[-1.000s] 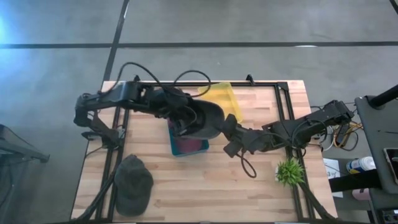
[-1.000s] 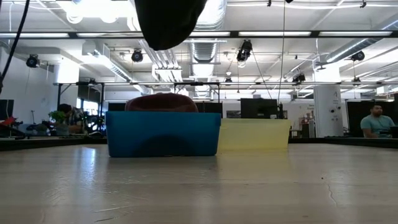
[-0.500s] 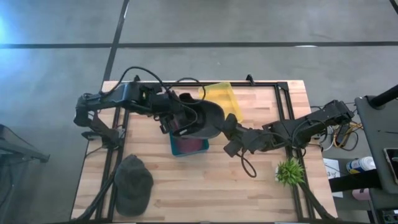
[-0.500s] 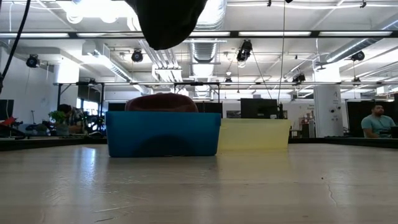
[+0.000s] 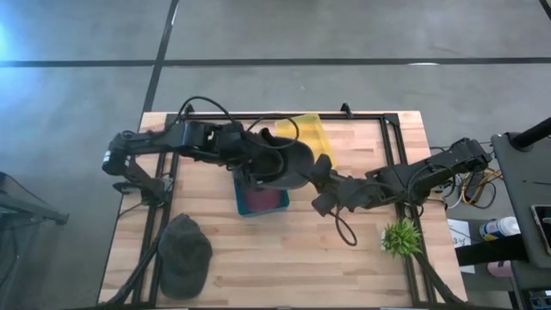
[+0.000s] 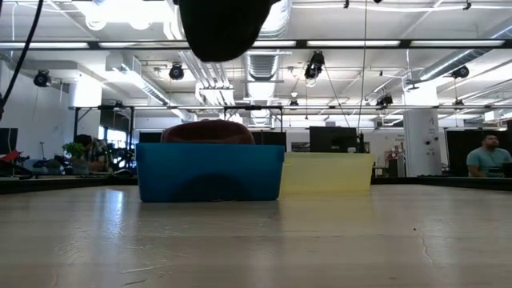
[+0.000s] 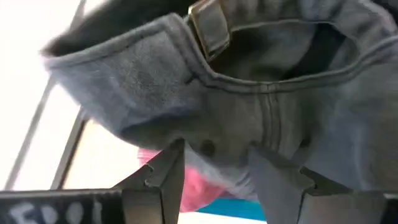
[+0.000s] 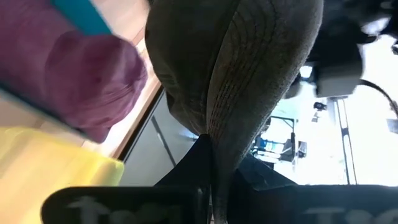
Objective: Pick & Place hat
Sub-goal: Put the right black cap into the yellow bin, then put the black cap into the yellow bin
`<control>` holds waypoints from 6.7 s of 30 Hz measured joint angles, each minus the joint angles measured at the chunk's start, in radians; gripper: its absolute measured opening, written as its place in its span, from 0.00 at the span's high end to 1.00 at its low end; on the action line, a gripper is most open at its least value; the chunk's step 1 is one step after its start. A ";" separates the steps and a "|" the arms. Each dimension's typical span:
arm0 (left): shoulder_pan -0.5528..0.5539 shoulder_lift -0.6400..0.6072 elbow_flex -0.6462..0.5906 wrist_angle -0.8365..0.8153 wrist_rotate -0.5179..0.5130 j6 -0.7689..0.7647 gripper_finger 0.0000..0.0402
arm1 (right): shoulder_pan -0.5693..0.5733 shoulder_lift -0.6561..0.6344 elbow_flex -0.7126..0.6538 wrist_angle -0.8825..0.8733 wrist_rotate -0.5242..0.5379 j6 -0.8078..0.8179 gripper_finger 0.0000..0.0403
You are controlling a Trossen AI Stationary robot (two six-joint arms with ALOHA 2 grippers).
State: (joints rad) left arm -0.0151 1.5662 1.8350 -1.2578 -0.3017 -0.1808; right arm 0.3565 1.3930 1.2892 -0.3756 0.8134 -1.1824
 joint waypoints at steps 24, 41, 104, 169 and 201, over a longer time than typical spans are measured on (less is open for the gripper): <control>0.000 -0.057 0.168 -0.096 -0.292 0.054 0.58 | -0.001 -0.008 -0.001 -0.093 0.313 0.583 0.97; -0.001 -0.058 -0.040 -0.052 -0.467 0.152 0.58 | -0.054 -0.011 -0.228 -0.008 0.322 1.600 0.97; 0.007 -0.064 -0.221 0.290 -0.342 0.249 0.58 | -0.401 0.013 -0.521 0.177 -0.735 2.270 0.57; 0.072 -0.261 -0.829 -0.129 0.691 0.191 0.58 | -0.595 0.297 0.177 -0.628 -0.597 1.307 0.65; -0.512 -0.262 -0.959 0.029 0.686 -0.098 0.58 | 0.119 0.295 0.175 -0.587 -0.390 1.901 0.66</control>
State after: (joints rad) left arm -0.5274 1.3045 0.8755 -1.2288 0.3845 -0.2786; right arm 0.4758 1.6882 1.4639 -0.9623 0.4237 0.7187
